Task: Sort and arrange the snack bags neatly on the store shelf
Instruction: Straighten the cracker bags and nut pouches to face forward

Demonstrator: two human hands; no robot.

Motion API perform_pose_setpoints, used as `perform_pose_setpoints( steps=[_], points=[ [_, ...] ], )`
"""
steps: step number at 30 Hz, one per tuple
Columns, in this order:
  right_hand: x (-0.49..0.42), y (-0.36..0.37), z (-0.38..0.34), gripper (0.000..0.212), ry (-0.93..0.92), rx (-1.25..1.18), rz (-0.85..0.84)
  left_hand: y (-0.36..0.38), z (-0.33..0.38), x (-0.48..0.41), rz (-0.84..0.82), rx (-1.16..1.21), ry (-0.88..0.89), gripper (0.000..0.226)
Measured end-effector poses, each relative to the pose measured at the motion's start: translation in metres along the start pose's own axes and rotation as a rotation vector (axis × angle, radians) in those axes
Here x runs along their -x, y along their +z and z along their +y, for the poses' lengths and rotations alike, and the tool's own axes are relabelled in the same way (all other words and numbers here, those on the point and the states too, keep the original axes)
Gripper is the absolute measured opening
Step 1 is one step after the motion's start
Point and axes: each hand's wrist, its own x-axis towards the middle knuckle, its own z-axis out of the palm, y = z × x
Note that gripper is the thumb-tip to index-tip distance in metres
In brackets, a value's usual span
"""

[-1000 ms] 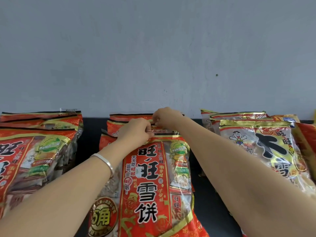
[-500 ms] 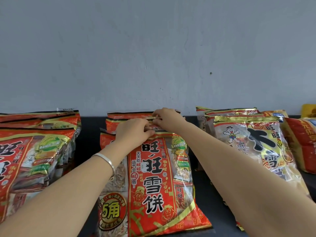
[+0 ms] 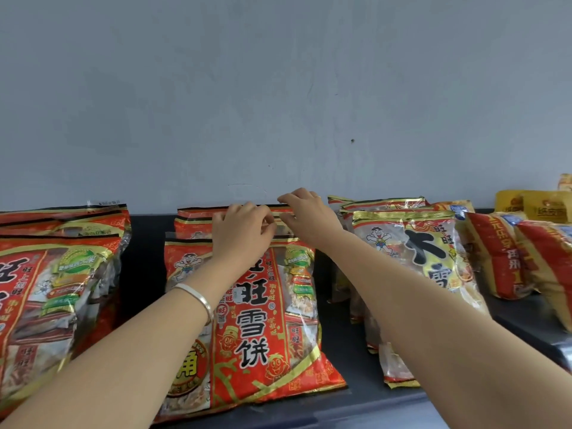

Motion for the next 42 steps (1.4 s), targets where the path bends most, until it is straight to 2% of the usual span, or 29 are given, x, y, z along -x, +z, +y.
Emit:
perform_pose_setpoints(
  steps=[4,7,10,12,17,20,23,28,30,33,36,39,42],
  points=[
    [0.030,-0.028,0.028,0.039,-0.046,0.078,0.102,0.004,0.048,0.006,0.026,0.081,0.017,0.025],
    [0.065,-0.050,0.064,0.039,0.020,0.095,0.147,0.012,0.098,0.017,-0.030,0.293,0.016,0.029],
    [0.105,-0.061,0.101,0.046,0.183,0.153,0.135,0.027,0.142,0.035,-0.205,0.554,-0.049,0.057],
    [0.132,-0.062,0.123,0.058,0.337,0.143,0.058,0.041,0.166,0.048,-0.303,0.670,-0.132,0.078],
    [0.172,-0.044,0.164,0.098,0.655,-0.212,-0.197,0.083,0.196,0.076,-0.493,0.903,-0.469,0.120],
    [0.177,-0.044,0.177,0.105,0.701,-0.295,-0.192,0.098,0.208,0.084,-0.507,1.004,-0.496,0.130],
    [0.178,-0.048,0.185,0.102,0.670,-0.270,-0.135,0.101,0.217,0.082,-0.493,1.003,-0.467,0.123],
    [0.177,-0.045,0.185,0.101,0.649,-0.257,-0.195,0.101,0.209,0.081,-0.504,0.960,-0.423,0.123],
    [0.179,-0.046,0.183,0.098,0.618,-0.166,-0.160,0.096,0.205,0.080,-0.520,0.923,-0.426,0.121],
    [0.180,-0.048,0.177,0.076,0.406,0.034,-0.007,0.082,0.200,0.077,-0.448,0.838,-0.426,0.098],
    [0.170,-0.050,0.152,0.053,0.246,0.036,0.045,0.058,0.190,0.076,-0.333,0.694,-0.349,0.071],
    [0.154,-0.045,0.113,0.048,0.118,0.021,0.031,0.035,0.166,0.081,-0.268,0.480,-0.250,0.050],
    [0.140,-0.036,0.071,0.047,0.026,-0.007,0.000,0.008,0.132,0.088,-0.213,0.326,-0.227,0.042]
  ],
)
